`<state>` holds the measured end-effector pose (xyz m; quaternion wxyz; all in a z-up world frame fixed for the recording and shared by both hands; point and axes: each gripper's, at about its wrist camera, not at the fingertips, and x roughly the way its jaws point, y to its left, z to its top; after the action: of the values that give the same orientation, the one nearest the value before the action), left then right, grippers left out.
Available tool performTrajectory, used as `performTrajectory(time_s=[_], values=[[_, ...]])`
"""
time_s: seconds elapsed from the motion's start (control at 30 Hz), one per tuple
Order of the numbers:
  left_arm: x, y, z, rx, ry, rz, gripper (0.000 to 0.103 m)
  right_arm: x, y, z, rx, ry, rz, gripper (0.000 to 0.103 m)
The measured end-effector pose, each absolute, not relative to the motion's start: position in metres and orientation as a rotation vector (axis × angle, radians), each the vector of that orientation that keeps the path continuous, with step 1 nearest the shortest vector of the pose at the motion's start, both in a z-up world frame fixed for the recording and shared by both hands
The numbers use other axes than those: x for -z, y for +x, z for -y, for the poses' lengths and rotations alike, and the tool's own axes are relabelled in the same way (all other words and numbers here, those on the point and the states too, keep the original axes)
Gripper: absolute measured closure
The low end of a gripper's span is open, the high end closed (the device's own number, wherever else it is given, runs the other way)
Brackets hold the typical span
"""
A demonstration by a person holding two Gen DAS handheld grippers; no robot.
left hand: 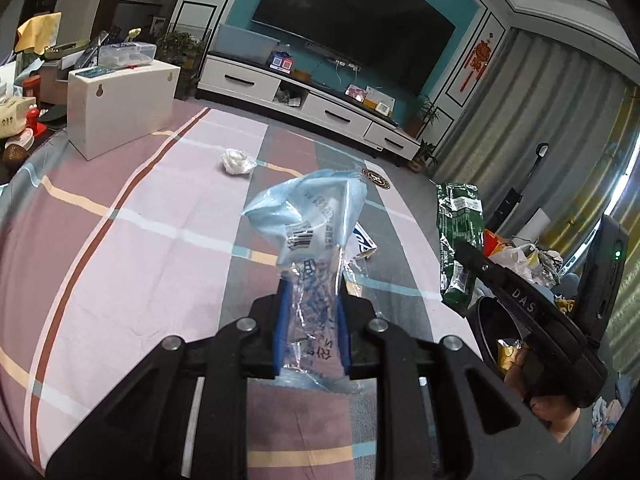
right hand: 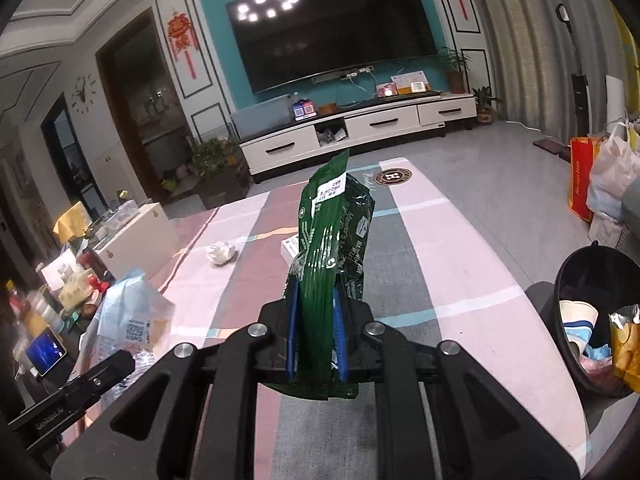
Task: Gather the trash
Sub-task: 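Carry the clear plastic bag and dark green bag over the black bin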
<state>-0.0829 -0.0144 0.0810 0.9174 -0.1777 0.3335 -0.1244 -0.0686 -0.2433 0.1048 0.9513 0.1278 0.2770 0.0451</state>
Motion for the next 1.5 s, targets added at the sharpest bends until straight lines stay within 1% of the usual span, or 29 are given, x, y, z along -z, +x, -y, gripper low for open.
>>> performTrajectory(time_s=[0.5, 0.87, 1.23, 1.5], values=[[-0.087, -0.091, 0.031, 0.286, -0.32, -0.67, 0.082, -0.117, -0.083, 0.256, -0.05, 0.268, -0.542, 0.086], [-0.091, -0.099, 0.058, 0.355, -0.275, -0.667, 0.082, -0.142, -0.101, 0.277, -0.008, 0.296, -0.49, 0.086], [-0.104, -0.1, 0.114, 0.472, -0.212, -0.662, 0.082, -0.166, -0.143, 0.345, 0.167, 0.371, -0.394, 0.086], [-0.104, -0.097, 0.158, 0.551, -0.175, -0.695, 0.081, -0.16, -0.183, 0.414, 0.393, 0.465, -0.377, 0.086]])
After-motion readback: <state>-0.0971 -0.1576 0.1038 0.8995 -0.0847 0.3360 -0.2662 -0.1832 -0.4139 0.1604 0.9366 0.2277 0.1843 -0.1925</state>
